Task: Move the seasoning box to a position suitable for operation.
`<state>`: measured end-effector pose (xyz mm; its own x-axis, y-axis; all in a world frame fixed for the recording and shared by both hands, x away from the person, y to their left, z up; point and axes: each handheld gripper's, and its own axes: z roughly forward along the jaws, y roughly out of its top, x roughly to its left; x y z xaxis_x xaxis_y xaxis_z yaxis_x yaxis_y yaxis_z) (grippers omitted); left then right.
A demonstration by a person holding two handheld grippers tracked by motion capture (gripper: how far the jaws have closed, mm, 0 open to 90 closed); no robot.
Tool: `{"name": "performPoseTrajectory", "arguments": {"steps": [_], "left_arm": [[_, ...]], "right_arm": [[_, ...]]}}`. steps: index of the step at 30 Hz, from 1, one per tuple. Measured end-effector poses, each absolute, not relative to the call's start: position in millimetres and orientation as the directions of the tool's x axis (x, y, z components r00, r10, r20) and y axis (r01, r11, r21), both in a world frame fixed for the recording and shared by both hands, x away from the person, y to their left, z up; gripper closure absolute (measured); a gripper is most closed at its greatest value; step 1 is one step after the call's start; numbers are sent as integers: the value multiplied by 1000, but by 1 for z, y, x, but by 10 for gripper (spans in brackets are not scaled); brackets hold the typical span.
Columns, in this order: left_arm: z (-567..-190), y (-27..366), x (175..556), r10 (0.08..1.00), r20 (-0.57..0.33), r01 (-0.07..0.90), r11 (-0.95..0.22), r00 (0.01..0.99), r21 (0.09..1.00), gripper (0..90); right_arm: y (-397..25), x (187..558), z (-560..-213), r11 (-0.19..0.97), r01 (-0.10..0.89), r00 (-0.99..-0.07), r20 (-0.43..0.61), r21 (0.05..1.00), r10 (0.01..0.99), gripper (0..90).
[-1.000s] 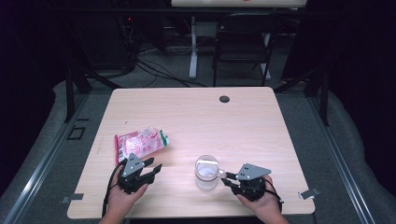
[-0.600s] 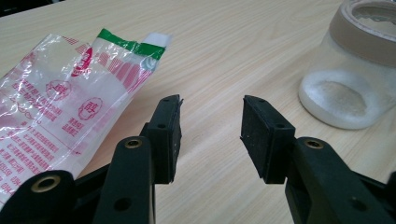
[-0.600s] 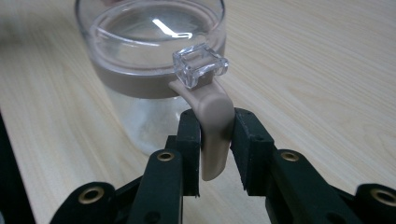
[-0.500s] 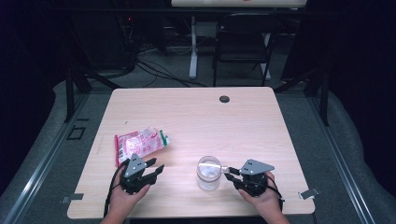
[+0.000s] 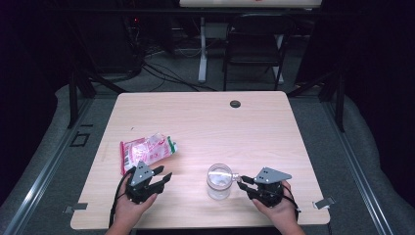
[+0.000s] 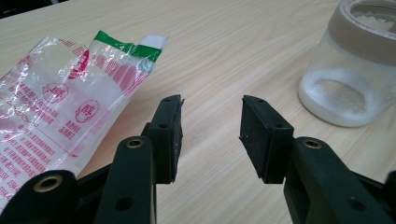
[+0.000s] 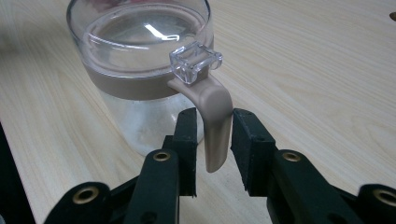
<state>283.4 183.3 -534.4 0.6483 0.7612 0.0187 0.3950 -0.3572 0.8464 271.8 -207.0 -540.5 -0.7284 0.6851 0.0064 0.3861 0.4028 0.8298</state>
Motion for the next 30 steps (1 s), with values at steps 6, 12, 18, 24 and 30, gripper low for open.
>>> {"name": "performPoseTrajectory", "arguments": {"steps": [6,12,18,24,30], "left_arm": [[-531,185,283,763,13,397,-351,646,848,612],[-519,183,283,752,-5,389,-335,659,858,657],[-502,170,288,724,7,374,-365,690,853,729],[-489,151,298,691,-4,375,-388,723,842,765],[-479,133,307,666,-17,380,-404,745,832,793]], "right_arm": [[-209,266,-533,391,378,-723,4,839,691,688],[-212,261,-519,351,374,-691,6,858,723,662],[-212,264,-501,345,385,-672,3,856,741,674],[-205,273,-487,362,401,-665,-5,841,747,642],[-199,284,-478,353,445,-671,46,823,740,724]]}}
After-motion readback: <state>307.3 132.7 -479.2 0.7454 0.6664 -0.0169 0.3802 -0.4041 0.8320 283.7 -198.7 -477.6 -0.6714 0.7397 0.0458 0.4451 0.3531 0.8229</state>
